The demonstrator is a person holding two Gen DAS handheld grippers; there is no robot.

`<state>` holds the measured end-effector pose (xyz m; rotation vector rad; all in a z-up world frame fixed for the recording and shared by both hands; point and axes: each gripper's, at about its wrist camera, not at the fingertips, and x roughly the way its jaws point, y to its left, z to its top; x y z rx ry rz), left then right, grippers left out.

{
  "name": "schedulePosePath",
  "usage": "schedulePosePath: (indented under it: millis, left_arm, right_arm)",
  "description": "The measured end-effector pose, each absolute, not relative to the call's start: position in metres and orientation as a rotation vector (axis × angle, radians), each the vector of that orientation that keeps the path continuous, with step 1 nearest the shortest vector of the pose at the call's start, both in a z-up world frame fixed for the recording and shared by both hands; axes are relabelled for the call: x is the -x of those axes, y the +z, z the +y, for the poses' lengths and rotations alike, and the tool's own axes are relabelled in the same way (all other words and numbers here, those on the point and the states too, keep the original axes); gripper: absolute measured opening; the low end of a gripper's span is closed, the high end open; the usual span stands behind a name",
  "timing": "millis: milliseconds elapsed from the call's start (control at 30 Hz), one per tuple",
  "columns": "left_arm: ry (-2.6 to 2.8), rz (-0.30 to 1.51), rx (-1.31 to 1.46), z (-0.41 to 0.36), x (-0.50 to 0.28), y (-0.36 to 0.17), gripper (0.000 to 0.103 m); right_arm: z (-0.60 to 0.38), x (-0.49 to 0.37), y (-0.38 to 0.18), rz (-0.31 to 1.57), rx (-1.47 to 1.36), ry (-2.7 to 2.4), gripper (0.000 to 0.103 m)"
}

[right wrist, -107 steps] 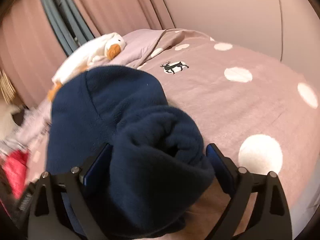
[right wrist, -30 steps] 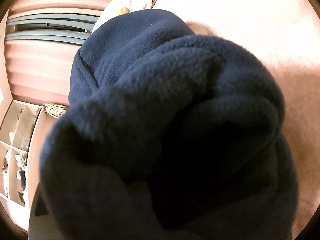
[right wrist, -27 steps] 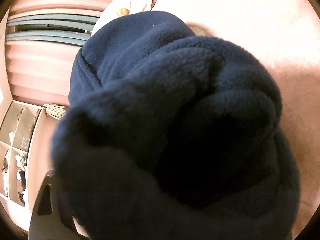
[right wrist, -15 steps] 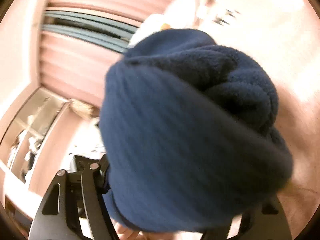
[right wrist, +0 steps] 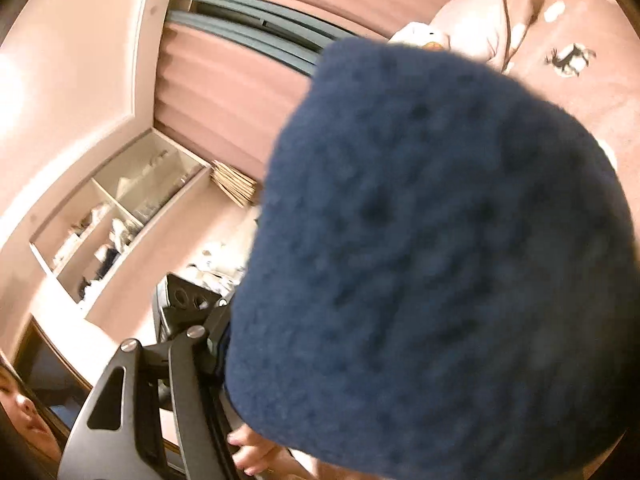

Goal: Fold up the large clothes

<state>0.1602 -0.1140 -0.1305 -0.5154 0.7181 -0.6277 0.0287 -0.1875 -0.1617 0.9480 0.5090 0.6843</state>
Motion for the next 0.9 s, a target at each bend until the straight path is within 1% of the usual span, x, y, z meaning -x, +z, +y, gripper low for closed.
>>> schedulePosePath:
  millis: [100, 167, 200, 267, 333, 400, 467, 533, 567, 633, 733, 900]
  left_arm:
    - [-0.614, 0.799, 0.542, -0.106, -0.178, -0.16, 0.099]
    - [-0.592, 0.868, 0.558, -0.101, -0.19, -0.181, 0.099]
    - [-0.59, 0.893, 0.568, -0.094, -0.19, -0.193, 0.102]
    - [-0.654, 0.943, 0.622, -0.089, -0.196, -0.213, 0.102]
    - [-0.722, 0.99, 0.627, -0.083, -0.202, -0.221, 0.102]
    - [-0.757, 1.018, 0.658, -0.079, -0.207, -0.227, 0.103]
    - [-0.806, 1.032, 0.728, -0.073, -0.214, -0.239, 0.103]
    - [-0.815, 1.038, 0.773, -0.067, -0.217, -0.248, 0.103]
    - [-0.798, 1.031, 0.779, -0.066, -0.216, -0.246, 0.103]
    - [-0.768, 1.015, 0.748, -0.068, -0.212, -0.24, 0.103]
    - [-0.756, 0.973, 0.664, -0.073, -0.2, -0.22, 0.102]
    - [-0.813, 0.879, 0.686, -0.06, -0.191, -0.18, 0.102]
  right_arm:
    - [-0.181, -0.026, -0.166, 0.569, -0.907, 0.632, 0.058]
    - [-0.175, -0.027, -0.178, 0.662, -0.894, 0.56, 0.058]
    - [-0.174, -0.024, -0.185, 0.714, -0.894, 0.518, 0.058]
    - [-0.172, -0.027, -0.199, 0.79, -0.941, 0.464, 0.067]
    - [-0.174, -0.023, -0.216, 0.824, -1.016, 0.339, 0.099]
    - [-0.173, -0.016, -0.226, 0.806, -1.041, 0.286, 0.099]
    - [-0.168, -0.009, -0.224, 0.765, -1.023, 0.281, 0.096]
    - [-0.164, 0.0, -0.23, 0.725, -1.07, 0.349, 0.08]
    - [-0.164, 0.001, -0.234, 0.717, -1.106, 0.375, 0.076]
    - [-0.159, 0.01, -0.236, 0.695, -1.145, 0.416, 0.064]
    - [-0.156, 0.027, -0.221, 0.663, -1.116, 0.463, 0.056]
    - [-0.137, 0.054, -0.171, 0.552, -1.041, 0.582, 0.054]
